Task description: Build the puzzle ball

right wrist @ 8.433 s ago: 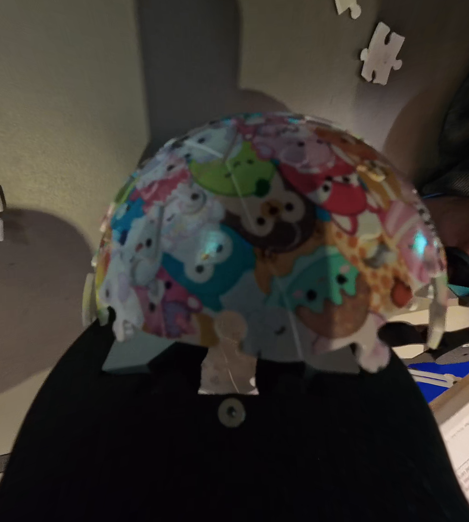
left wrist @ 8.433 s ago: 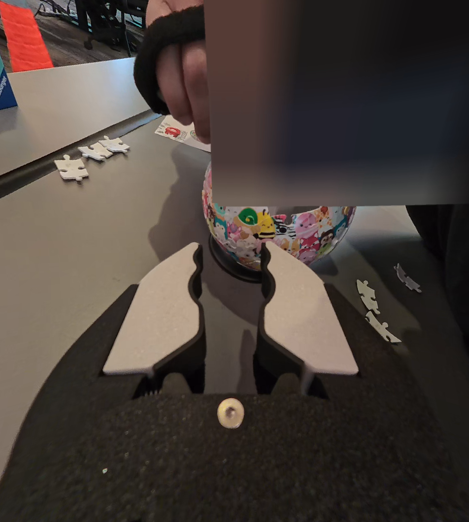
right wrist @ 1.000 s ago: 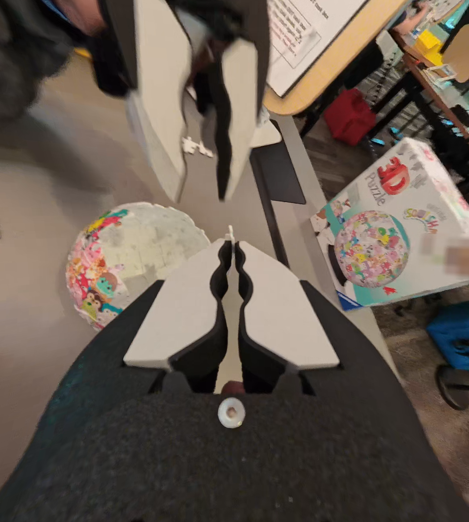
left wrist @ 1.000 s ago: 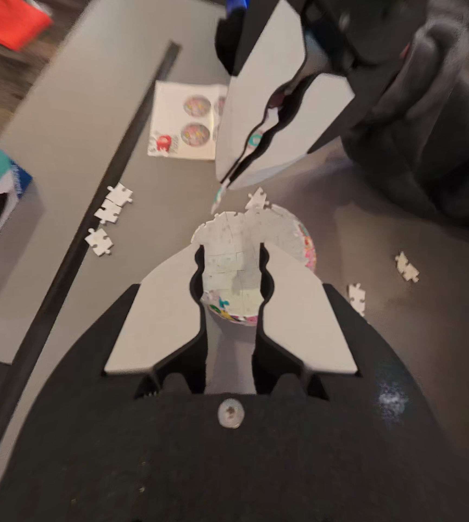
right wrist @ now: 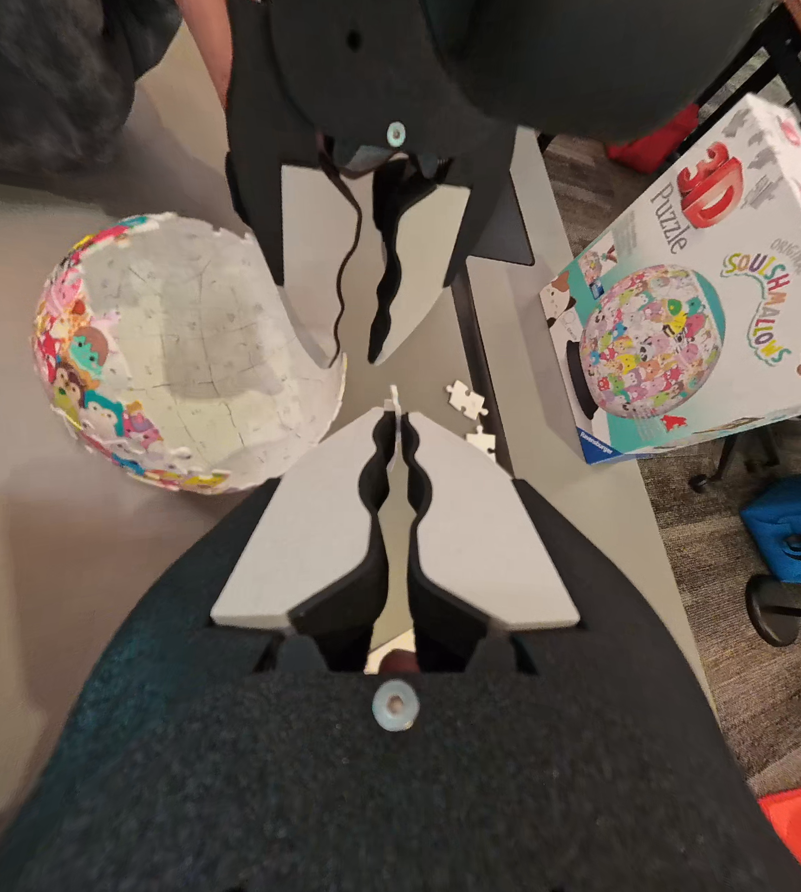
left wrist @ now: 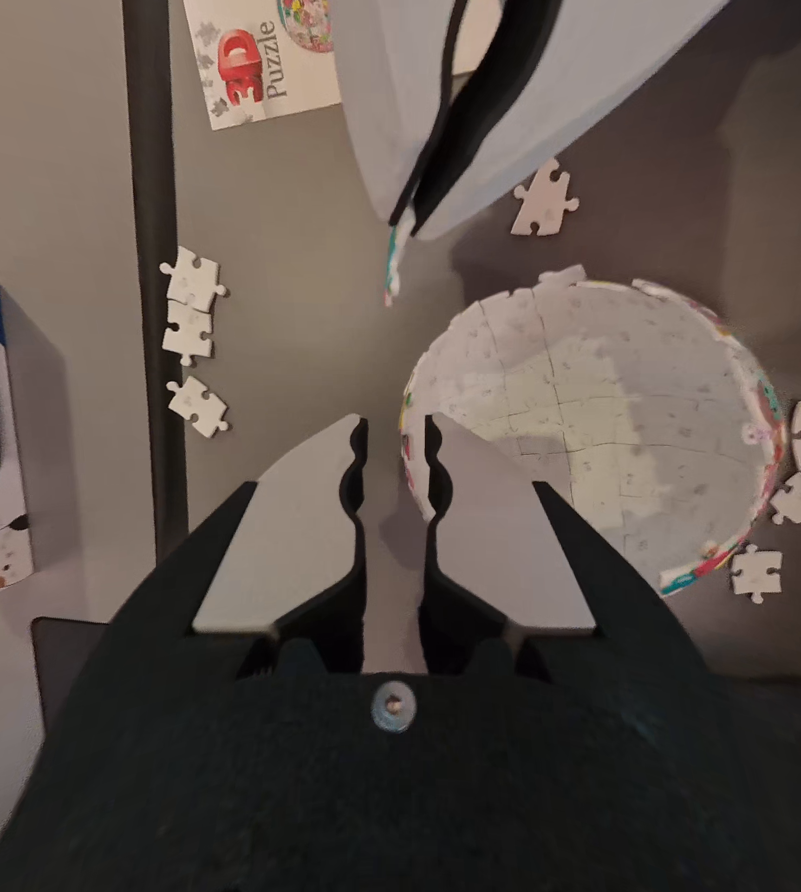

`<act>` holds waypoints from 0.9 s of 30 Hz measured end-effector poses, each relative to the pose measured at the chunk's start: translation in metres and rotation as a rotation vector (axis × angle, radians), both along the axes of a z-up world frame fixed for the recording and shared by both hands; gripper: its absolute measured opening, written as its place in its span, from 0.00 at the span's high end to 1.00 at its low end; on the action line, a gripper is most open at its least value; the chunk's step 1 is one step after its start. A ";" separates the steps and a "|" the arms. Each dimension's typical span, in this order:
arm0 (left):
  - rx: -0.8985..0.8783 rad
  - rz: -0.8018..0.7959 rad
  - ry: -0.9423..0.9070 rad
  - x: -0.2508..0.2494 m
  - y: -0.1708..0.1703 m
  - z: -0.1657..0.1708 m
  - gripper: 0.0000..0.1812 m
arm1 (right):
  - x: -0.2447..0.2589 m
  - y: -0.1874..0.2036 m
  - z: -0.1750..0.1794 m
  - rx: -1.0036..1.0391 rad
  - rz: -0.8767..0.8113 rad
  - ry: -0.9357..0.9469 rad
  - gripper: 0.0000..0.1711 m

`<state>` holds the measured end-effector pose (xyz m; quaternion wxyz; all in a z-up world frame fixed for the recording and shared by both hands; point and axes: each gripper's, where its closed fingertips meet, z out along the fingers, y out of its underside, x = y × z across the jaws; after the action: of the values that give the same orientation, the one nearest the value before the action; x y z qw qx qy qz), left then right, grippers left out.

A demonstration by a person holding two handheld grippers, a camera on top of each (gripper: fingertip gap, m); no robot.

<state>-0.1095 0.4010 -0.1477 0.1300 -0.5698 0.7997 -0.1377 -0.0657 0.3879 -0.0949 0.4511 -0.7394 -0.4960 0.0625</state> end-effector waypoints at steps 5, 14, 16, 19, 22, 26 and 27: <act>0.099 -0.012 0.041 -0.005 0.000 -0.002 0.92 | -0.003 -0.004 -0.003 -0.009 0.013 -0.011 0.99; 0.049 -0.026 0.038 -0.004 -0.005 -0.003 0.98 | -0.019 -0.005 -0.012 -0.018 0.054 -0.009 0.99; 0.033 -0.027 0.037 -0.005 -0.006 -0.003 0.98 | -0.023 -0.004 -0.015 -0.013 0.059 -0.018 0.99; 0.030 -0.024 0.036 -0.005 -0.006 -0.003 0.98 | -0.028 -0.003 -0.015 0.008 0.074 -0.003 0.99; 0.037 -0.022 0.035 -0.004 -0.005 -0.003 0.98 | -0.033 -0.004 -0.014 0.035 0.094 0.002 0.99; 0.037 -0.011 0.034 -0.002 -0.005 -0.003 0.98 | -0.030 -0.004 -0.018 0.034 0.090 -0.025 0.99; 0.036 -0.009 0.035 -0.002 -0.005 -0.003 0.98 | -0.028 -0.003 -0.019 0.033 0.082 -0.034 0.99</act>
<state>-0.1118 0.3958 -0.1506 0.1257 -0.5662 0.8067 -0.1140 -0.0939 0.3852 -0.1140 0.4516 -0.7120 -0.5343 0.0601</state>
